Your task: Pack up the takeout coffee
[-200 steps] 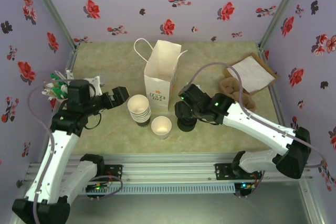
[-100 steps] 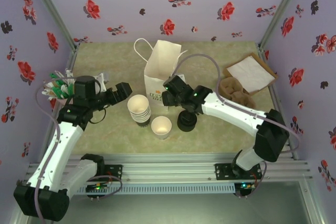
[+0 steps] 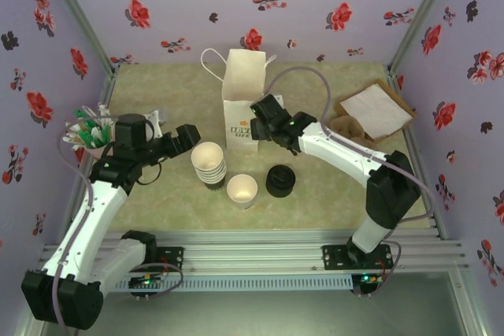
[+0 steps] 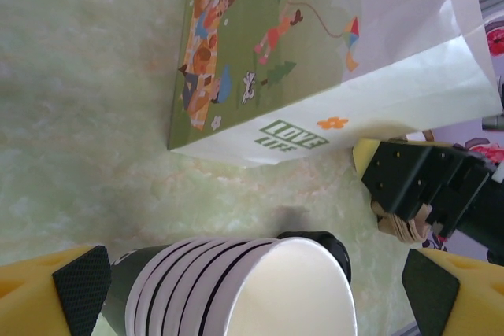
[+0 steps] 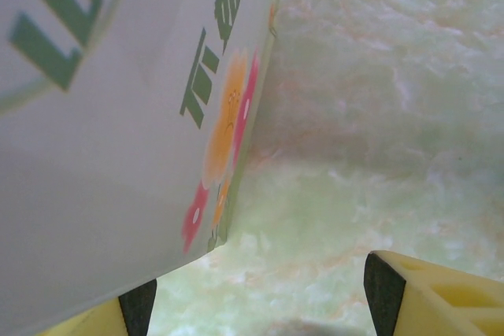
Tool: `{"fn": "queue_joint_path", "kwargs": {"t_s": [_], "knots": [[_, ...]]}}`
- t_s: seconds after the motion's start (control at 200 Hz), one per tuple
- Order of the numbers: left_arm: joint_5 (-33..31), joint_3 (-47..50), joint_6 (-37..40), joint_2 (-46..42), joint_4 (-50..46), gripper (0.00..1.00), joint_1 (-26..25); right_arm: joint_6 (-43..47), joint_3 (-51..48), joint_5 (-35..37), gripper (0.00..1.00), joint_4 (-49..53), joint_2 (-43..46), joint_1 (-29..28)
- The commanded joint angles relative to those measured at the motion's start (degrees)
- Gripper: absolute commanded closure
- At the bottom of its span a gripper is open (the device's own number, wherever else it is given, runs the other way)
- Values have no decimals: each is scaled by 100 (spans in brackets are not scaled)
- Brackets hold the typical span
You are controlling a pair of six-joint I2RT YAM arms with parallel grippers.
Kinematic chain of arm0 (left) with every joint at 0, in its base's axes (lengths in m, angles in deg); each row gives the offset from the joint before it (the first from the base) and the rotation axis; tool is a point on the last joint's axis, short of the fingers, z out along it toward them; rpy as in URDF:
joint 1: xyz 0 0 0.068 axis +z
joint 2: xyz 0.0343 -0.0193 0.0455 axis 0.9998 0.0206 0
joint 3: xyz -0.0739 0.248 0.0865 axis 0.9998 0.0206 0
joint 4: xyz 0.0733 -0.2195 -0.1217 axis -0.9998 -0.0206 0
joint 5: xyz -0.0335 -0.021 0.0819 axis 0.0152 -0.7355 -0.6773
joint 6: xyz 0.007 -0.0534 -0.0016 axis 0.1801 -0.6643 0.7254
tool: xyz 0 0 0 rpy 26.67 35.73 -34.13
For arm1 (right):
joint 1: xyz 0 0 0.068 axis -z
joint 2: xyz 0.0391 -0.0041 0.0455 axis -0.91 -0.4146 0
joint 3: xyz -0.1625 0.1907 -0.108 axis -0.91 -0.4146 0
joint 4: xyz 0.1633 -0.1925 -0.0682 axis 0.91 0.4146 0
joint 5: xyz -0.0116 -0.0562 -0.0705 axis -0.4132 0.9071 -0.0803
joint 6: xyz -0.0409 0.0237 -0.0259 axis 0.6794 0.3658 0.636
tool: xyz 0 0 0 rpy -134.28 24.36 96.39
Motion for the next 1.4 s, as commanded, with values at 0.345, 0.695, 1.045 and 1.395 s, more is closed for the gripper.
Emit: {"fn": "queue_joint_path", "kwargs": {"t_s": [0.345, 0.695, 1.045, 1.395], "knots": [[-155, -130, 140, 65, 92, 1, -438, 523, 958, -795, 25, 454, -795, 551], [-1086, -656, 715, 6, -476, 1, -1542, 158, -535, -1271, 6, 647, 1134, 382], [-1577, -1192, 1101, 681, -801, 1, -2783, -529, -2083, -1034, 1, 808, 2437, 409], [-1560, -1522, 1298, 1421, -1022, 1, -3110, -258, -2596, -2214, 6, 371, 2184, 403]]}}
